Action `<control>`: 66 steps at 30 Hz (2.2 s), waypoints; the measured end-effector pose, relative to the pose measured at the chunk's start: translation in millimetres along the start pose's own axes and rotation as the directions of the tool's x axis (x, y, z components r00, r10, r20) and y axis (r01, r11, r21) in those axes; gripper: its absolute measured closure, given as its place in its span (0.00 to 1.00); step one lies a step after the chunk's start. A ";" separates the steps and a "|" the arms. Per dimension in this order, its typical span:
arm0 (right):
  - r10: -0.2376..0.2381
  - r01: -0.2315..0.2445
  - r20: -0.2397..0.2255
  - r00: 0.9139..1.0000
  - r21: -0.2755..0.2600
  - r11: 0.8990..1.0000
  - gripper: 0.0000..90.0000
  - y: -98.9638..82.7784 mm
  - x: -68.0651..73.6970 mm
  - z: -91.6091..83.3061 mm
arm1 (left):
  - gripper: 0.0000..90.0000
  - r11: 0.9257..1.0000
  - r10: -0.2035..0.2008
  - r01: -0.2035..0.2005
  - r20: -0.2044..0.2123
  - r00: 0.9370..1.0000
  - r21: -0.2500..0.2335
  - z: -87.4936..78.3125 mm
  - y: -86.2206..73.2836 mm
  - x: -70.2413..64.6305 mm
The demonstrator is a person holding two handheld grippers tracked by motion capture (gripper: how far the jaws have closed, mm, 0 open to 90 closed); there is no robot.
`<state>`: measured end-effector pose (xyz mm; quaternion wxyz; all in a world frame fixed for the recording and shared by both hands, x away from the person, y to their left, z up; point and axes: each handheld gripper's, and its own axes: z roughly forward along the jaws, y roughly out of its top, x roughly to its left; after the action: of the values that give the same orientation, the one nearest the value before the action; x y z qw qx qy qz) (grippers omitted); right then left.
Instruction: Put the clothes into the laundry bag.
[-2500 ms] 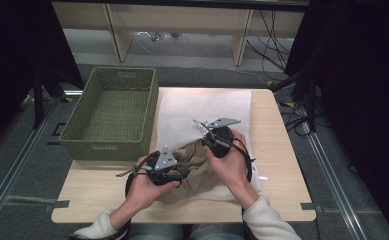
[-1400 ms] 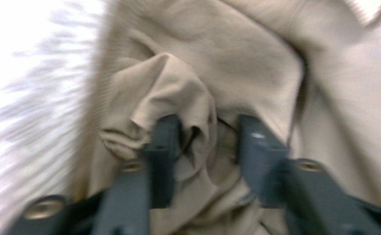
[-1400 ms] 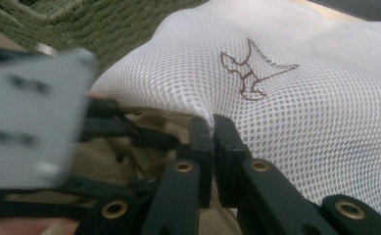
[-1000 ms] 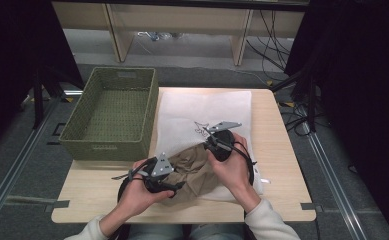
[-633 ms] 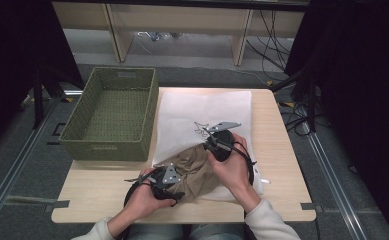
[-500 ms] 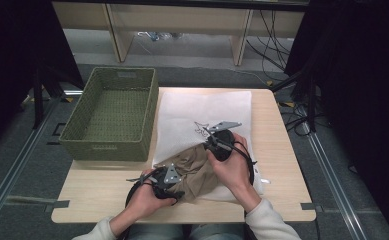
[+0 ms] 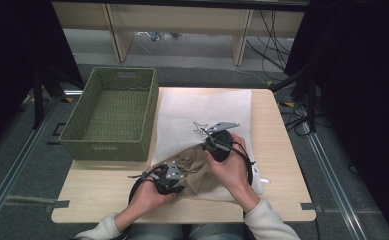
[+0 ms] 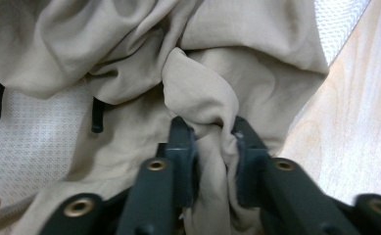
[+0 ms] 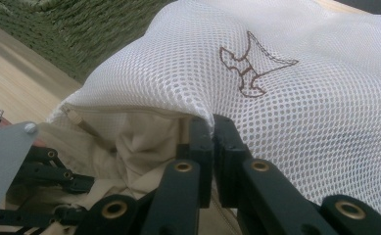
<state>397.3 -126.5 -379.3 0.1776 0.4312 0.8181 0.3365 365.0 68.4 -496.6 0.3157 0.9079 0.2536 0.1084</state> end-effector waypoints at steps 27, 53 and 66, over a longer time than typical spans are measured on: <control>-0.006 0.006 -0.022 1.000 -0.014 1.000 0.98 1.6 6.4 -4.8 | 0.93 0.939 -0.160 0.149 -0.012 0.987 -0.311 -27.7 46.3 6.3; 0.047 -0.053 -0.079 0.996 -0.071 0.996 0.98 8.7 11.0 -13.3 | 0.89 0.942 -0.142 0.057 -0.238 0.961 -0.331 -8.3 60.6 32.9; 0.061 -0.062 -0.051 0.997 -0.006 0.998 0.98 -0.2 0.9 1.9 | 0.57 0.964 -0.098 0.051 -0.170 0.981 -0.262 20.8 43.0 26.8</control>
<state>397.8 -125.1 -380.8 0.1480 0.4469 0.8073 0.3558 412.0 42.8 -484.7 0.4098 0.8357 0.2992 0.2103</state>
